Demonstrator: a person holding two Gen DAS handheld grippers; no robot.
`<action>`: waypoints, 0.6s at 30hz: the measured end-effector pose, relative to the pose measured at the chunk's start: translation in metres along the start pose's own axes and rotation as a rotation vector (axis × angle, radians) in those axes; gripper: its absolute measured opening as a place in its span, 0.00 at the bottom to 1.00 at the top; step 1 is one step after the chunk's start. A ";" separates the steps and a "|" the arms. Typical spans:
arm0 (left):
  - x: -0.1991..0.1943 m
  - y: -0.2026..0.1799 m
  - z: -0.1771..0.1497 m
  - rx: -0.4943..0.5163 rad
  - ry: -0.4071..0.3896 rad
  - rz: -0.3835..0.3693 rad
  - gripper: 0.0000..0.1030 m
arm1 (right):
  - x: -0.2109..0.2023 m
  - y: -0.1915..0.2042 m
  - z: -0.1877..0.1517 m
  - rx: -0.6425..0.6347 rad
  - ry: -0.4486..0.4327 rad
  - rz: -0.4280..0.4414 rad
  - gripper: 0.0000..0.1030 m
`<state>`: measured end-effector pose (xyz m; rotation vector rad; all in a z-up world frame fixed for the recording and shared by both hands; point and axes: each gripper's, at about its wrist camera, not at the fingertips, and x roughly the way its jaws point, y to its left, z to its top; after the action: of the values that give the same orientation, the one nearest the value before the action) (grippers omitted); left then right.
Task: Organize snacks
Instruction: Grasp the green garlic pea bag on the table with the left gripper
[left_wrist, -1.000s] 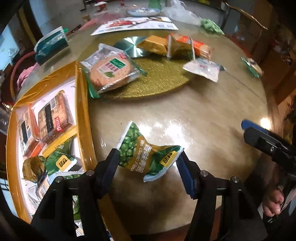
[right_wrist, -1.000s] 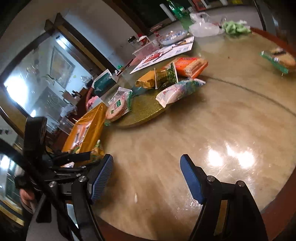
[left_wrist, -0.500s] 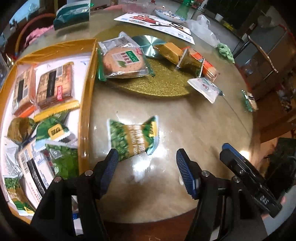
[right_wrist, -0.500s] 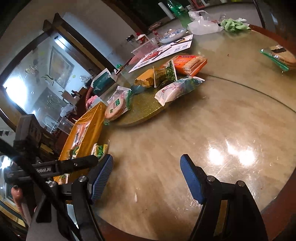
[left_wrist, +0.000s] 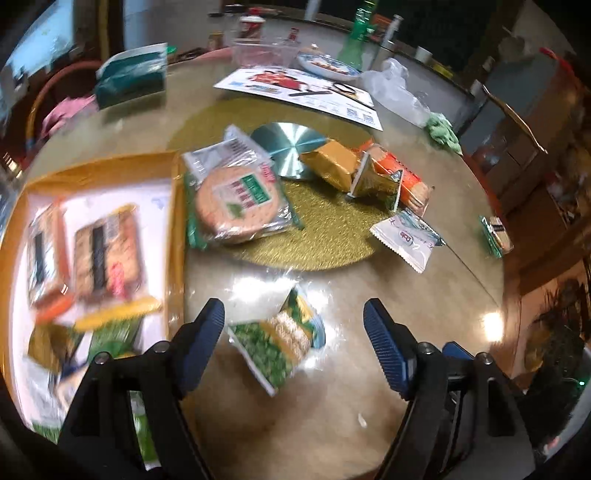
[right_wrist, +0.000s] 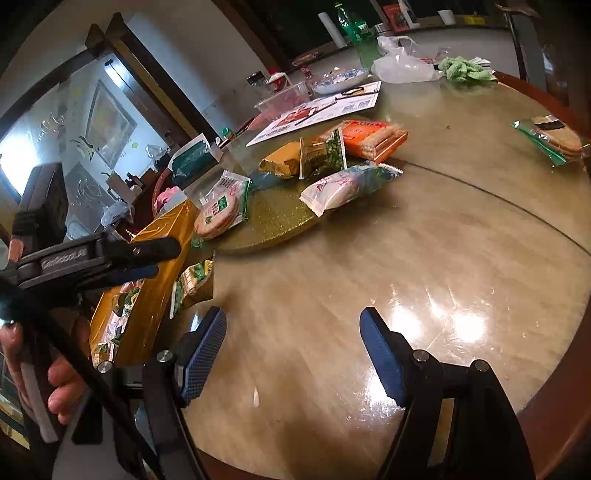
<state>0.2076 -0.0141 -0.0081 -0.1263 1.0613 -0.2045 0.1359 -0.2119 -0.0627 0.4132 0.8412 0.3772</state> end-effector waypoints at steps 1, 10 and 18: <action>0.011 -0.002 0.003 0.033 0.025 -0.004 0.76 | 0.000 0.000 0.000 0.002 -0.001 0.005 0.73; 0.020 -0.024 -0.025 0.188 0.068 0.095 0.75 | -0.002 -0.008 0.000 0.050 -0.003 0.045 0.73; 0.030 -0.004 -0.018 0.086 0.082 0.144 0.56 | -0.003 -0.008 -0.001 0.050 0.000 0.048 0.73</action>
<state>0.2054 -0.0253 -0.0420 0.0367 1.1368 -0.1258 0.1348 -0.2198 -0.0655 0.4807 0.8437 0.4011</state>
